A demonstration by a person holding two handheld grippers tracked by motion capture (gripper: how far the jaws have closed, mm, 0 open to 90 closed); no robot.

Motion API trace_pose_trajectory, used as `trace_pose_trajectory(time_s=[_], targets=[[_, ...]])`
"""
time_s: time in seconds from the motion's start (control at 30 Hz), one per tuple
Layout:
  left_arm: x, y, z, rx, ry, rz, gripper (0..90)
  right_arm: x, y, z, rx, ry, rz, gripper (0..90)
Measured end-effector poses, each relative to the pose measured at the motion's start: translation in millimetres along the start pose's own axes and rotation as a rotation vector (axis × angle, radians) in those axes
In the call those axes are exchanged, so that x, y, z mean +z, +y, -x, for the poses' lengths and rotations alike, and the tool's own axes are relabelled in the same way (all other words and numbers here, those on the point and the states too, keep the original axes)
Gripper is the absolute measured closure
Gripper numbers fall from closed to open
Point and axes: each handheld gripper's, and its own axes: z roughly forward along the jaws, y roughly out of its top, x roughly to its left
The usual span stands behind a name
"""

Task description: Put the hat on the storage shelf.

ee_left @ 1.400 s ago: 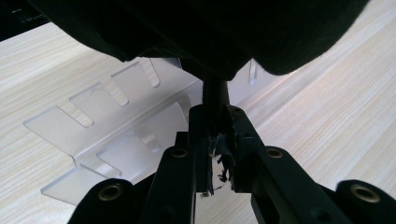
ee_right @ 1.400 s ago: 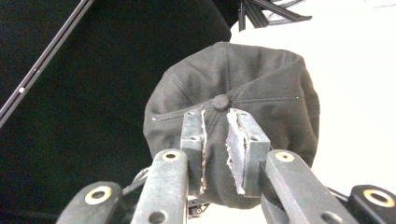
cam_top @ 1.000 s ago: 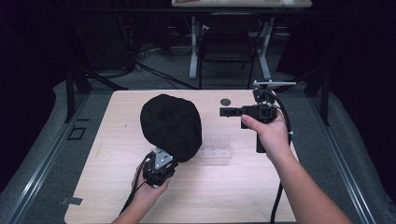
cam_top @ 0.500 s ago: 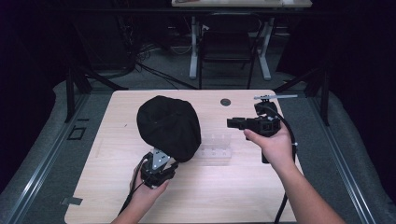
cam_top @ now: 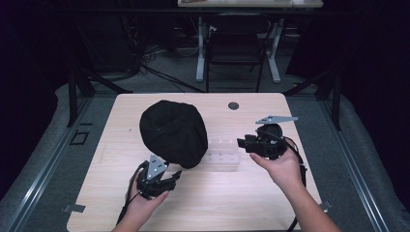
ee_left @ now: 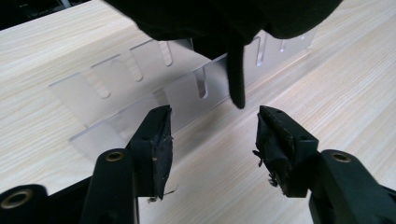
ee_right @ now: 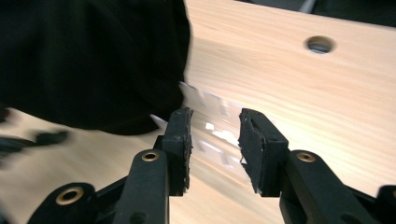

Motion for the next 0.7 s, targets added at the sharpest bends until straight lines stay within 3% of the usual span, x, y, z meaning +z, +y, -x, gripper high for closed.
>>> trace_pose_trajectory(time_s=[0.03, 0.13, 0.17, 0.27, 0.37, 0.7], targets=[[-3.9, -1.3, -2.6, -0.005, 0.001, 0.005, 44.8, 0.4, -5.5, -2.7, -0.029, 0.002, 0.025, 62.3], [-12.8, -5.7, -9.3, -0.019, 0.008, 0.006, 44.7, 1.9, -10.2, -4.3, -0.024, 0.011, 0.018, 62.2], [-16.0, -7.7, -12.4, -0.024, 0.013, 0.005, 44.7, 2.6, -15.9, -5.5, -0.044, -0.014, 0.015, 62.1], [-24.4, -14.6, -21.7, -0.043, 0.026, 0.009, 45.3, 3.3, -23.0, -5.1, -0.025, 0.000, 0.021, 62.1], [-31.6, -22.7, -30.4, -0.057, 0.045, 0.013, 45.8, 6.5, -39.2, -2.7, -0.025, -0.019, 0.000, 62.1], [-25.7, -42.2, -44.9, -0.114, 0.071, -0.012, 46.3, 12.0, -84.6, 11.2, 0.021, -0.067, 0.048, 62.0]])
